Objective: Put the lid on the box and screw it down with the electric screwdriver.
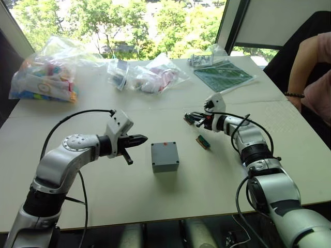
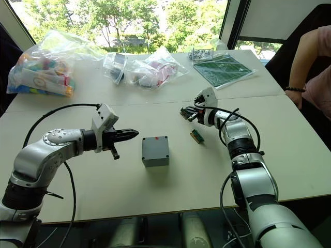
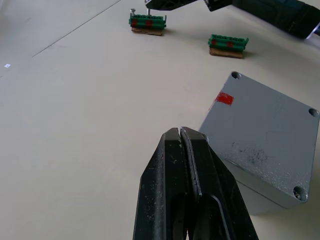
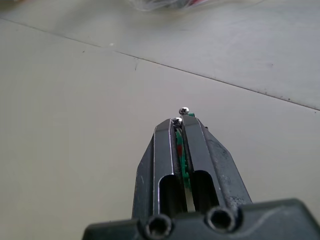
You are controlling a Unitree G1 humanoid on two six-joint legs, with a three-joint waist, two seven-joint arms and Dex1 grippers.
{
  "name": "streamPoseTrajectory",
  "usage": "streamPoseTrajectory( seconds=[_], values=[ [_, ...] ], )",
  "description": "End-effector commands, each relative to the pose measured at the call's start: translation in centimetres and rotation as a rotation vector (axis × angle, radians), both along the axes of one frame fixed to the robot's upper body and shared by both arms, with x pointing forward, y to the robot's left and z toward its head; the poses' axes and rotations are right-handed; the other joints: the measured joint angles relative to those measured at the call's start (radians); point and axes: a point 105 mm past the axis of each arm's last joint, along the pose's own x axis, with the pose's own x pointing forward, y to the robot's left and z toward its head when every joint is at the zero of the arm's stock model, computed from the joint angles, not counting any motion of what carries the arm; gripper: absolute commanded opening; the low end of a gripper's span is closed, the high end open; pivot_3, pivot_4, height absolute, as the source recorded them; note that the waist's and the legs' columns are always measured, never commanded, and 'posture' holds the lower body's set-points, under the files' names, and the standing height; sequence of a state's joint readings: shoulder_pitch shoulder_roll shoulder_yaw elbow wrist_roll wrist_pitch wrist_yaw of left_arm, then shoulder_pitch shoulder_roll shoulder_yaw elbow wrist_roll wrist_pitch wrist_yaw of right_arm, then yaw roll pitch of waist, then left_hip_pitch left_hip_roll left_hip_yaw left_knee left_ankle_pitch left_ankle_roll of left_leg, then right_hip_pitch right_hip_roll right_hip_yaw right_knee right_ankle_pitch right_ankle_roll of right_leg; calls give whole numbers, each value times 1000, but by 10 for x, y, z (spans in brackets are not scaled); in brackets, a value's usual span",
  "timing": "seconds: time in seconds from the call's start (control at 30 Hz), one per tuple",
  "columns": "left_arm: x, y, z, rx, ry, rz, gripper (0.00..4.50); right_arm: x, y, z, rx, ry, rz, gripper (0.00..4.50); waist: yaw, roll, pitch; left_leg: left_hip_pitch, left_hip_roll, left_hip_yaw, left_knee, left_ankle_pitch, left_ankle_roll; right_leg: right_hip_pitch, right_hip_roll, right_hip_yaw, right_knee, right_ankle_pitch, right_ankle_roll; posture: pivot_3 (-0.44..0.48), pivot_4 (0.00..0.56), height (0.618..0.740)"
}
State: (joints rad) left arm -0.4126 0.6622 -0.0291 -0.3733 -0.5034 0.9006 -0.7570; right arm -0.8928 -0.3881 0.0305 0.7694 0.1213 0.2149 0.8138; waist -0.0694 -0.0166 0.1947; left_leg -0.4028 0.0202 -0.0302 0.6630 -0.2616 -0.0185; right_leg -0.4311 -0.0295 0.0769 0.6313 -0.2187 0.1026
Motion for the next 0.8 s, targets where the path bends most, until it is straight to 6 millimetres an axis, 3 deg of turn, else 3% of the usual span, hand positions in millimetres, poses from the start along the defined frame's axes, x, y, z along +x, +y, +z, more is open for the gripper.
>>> streamPoseTrajectory(
  seconds=[0.03, 0.13, 0.3, 0.47, 0.67, 0.8],
  values=[
    [-2, -3, 3, -1, -26, -24, 0, -4, -4, 20, 18, -67, 12, 108, 1, 0, 0, 0, 0, 0, 0, 0, 0, 0, 0, 0, 0, 0, 0, 0, 150, 740],
    [-2, -4, 4, -3, -26, -29, 0, -15, -7, 34, 36, -120, 53, 108, 2, 0, 0, 0, 0, 0, 0, 0, 0, 0, 0, 0, 0, 0, 0, 0, 150, 740],
    [-9, 0, 11, -22, -21, -54, 0, -62, 3, 59, 130, -124, 250, 108, 3, 0, 0, -1, 0, 0, 0, 0, 0, 0, 0, 0, 0, 0, 0, 0, 150, 740],
    [-30, 9, 15, -37, 47, -159, 0, -118, 24, 54, 137, -29, 402, 108, 0, 0, 0, 1, 1, -1, -1, 0, 0, 0, 1, 0, 0, 0, 0, 0, 150, 740],
    [-27, 9, 6, -60, 76, -126, 0, -133, 51, 36, 186, 24, 399, 108, 2, 0, 0, 2, 2, 0, -1, 0, 0, 1, 1, 0, 0, -3, -4, 0, 150, 740],
    [-26, 5, 6, -69, 68, -115, 0, -129, 60, 34, 196, 17, 370, 108, 7, 0, 0, 1, 1, 0, -1, 0, 0, 1, 1, 0, -1, -3, -4, 0, 150, 740]
  ],
)
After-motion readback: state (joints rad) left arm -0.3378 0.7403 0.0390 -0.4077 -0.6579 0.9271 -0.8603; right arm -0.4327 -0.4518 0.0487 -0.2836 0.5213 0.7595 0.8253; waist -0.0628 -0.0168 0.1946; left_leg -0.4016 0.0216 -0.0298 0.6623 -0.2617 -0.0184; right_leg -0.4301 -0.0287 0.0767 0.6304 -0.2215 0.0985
